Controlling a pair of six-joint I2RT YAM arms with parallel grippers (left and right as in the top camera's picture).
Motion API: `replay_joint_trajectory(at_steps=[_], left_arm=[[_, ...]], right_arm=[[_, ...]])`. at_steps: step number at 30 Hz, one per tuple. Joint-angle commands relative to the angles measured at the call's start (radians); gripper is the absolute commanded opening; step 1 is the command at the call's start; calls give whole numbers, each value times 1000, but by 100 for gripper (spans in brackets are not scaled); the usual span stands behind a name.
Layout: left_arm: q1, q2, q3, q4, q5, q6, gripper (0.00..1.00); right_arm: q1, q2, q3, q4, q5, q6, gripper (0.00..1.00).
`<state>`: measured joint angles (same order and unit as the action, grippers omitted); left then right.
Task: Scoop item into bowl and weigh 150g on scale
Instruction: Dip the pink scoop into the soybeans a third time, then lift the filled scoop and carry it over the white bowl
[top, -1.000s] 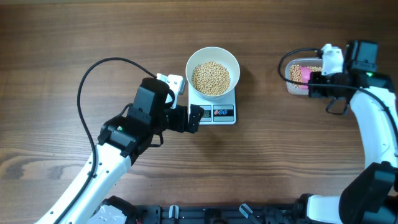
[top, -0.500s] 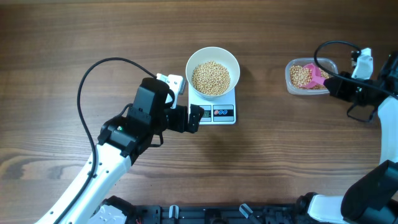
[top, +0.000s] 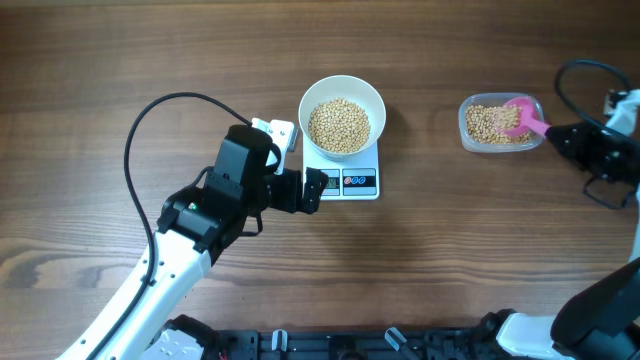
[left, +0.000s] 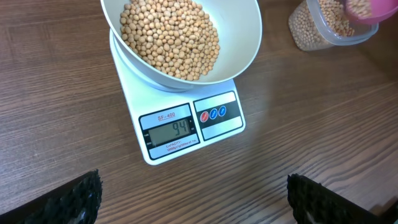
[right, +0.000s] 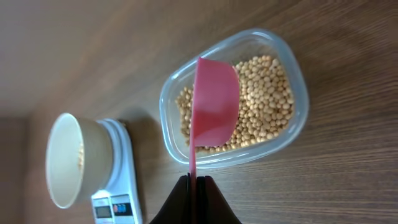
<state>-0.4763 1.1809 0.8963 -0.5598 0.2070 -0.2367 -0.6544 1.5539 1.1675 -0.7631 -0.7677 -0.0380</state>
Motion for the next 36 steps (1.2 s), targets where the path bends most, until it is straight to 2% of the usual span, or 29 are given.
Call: replay_joint_trajectory(at_steps=[1,8,15,19,22,27,30,32,36], left_arm=[[-5,-8,0,3,-10,21,100],[-5,-8,0,3,-10,20,100],[-5,-8,0,3,-10,20,100],[-5,-8,0,3,-10,20,100],[-5,-8,0,3,-10,20,100],[-5,-8,0,3,-10,20,100],[-5,-8,0,3,-10,20,100],[-5,-8,0,3,-10,20,100],[-5,-8,0,3,-10,20,100]], right_arm=[[-58,13,2,-2,-130,27,4],[-143,13,2,-28,-230,68,4],[-146,13,2,-28,-314,68,4],[-143,13,2,-32,-488,68,4],[-130,13,2,-65,-518,69,4],[-60,13,2,-119,-577,68,4],[22,13,2,-116,-673,68,4],[79,13,2,-115,-671,77,4],[229,13,2,-54,-670,161,4]])
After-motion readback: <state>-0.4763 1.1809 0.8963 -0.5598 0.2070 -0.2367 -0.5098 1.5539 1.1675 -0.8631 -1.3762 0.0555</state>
